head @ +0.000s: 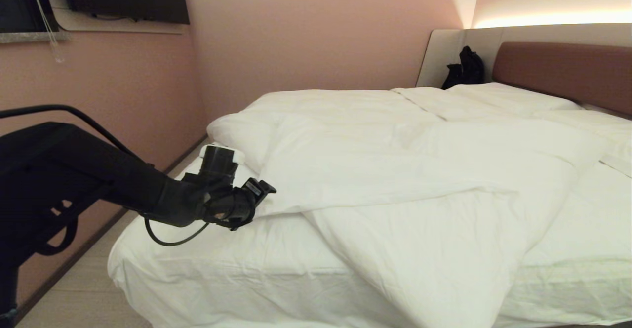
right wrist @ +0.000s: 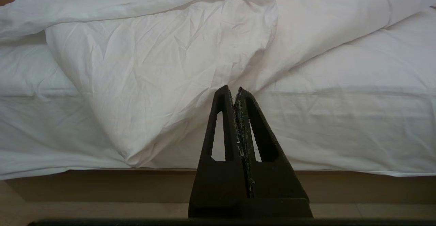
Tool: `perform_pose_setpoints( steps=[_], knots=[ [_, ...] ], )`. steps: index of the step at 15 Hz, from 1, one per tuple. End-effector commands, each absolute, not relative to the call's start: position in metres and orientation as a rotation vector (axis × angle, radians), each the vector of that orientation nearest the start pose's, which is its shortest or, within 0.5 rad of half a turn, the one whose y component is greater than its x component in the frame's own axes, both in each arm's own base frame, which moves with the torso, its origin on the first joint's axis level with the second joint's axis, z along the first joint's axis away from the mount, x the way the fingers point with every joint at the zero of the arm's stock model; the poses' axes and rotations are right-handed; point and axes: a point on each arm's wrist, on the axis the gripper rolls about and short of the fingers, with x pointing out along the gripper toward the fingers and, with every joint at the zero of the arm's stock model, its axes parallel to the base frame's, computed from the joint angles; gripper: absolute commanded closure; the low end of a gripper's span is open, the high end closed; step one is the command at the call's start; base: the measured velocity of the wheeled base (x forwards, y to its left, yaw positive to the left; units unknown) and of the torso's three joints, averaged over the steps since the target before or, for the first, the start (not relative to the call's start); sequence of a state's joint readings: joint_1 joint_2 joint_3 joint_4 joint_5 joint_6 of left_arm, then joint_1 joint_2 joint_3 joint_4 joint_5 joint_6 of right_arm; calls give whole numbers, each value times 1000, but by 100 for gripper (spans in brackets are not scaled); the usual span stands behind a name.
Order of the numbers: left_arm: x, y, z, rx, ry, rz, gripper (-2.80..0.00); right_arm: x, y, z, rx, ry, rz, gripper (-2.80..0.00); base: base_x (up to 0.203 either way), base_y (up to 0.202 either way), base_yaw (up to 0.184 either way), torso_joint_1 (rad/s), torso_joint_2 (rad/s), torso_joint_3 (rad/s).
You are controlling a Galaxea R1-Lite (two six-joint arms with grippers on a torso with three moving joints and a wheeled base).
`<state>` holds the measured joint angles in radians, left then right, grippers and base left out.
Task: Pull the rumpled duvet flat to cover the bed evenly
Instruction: Hold the folded corner of the quilt
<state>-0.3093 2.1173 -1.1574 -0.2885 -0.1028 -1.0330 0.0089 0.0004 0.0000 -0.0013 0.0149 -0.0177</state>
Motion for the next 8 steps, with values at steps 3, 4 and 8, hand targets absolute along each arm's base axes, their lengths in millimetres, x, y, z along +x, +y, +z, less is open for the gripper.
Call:
perform_pose_setpoints(
  steps=[3,4,8],
  knots=[
    [376,-136,96,-994,859,12,-280,-23,0,76,-18,0,25,0,0,0,0,0,0,0],
    [379,-139,93,-1006,865,17,-280,-23,0,76,-18,0,25,0,0,0,0,0,0,0],
    [388,-146,90,-1055,873,39,-280,-23,0,76,-18,0,25,0,0,0,0,0,0,0]
  ],
)
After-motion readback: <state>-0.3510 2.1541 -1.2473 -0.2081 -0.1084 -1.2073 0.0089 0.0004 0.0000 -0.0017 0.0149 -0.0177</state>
